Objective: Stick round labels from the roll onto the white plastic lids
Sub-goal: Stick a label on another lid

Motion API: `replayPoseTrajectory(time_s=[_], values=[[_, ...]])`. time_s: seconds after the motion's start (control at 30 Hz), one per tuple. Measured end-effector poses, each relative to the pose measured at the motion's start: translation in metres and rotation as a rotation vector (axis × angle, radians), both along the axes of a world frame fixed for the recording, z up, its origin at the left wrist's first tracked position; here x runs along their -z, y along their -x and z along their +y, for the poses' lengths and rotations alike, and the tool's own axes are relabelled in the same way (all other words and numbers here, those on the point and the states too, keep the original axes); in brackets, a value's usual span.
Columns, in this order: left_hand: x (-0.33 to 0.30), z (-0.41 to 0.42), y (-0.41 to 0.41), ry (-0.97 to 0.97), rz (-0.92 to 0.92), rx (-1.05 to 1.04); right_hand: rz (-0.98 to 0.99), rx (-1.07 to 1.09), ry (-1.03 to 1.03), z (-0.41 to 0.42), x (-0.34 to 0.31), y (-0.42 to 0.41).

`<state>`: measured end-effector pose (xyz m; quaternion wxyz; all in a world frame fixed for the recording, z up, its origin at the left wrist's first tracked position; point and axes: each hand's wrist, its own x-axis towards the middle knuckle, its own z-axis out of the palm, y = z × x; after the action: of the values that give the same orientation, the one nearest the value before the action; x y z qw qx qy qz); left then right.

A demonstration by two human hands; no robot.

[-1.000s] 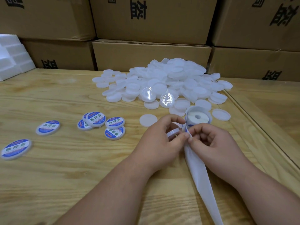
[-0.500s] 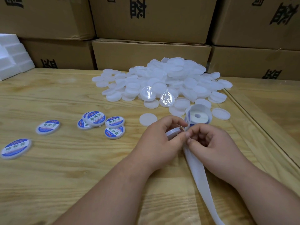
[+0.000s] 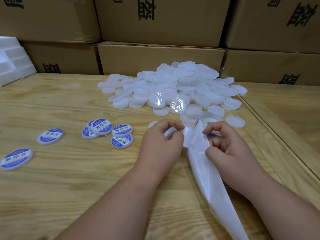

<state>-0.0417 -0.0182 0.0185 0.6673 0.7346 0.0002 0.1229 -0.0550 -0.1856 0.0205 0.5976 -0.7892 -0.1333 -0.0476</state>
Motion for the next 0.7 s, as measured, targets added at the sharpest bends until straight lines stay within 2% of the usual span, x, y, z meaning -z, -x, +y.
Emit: replayPoseTrajectory(time_s=[0.17,0.4,0.7], values=[[-0.0045,0.0043,-0.0003,0.128,0.046,-0.133,-0.057,0.021,0.052,-0.0001,0.0021,0.0007],[-0.0053,0.001,0.0048,0.108,0.053,0.018,-0.31,0.181,0.045,0.0009,0.0031,-0.0026],[-0.007,0.0005,0.0053,0.143,0.038,0.037,-0.347,0.201,0.081,0.0017,0.0035,-0.0029]])
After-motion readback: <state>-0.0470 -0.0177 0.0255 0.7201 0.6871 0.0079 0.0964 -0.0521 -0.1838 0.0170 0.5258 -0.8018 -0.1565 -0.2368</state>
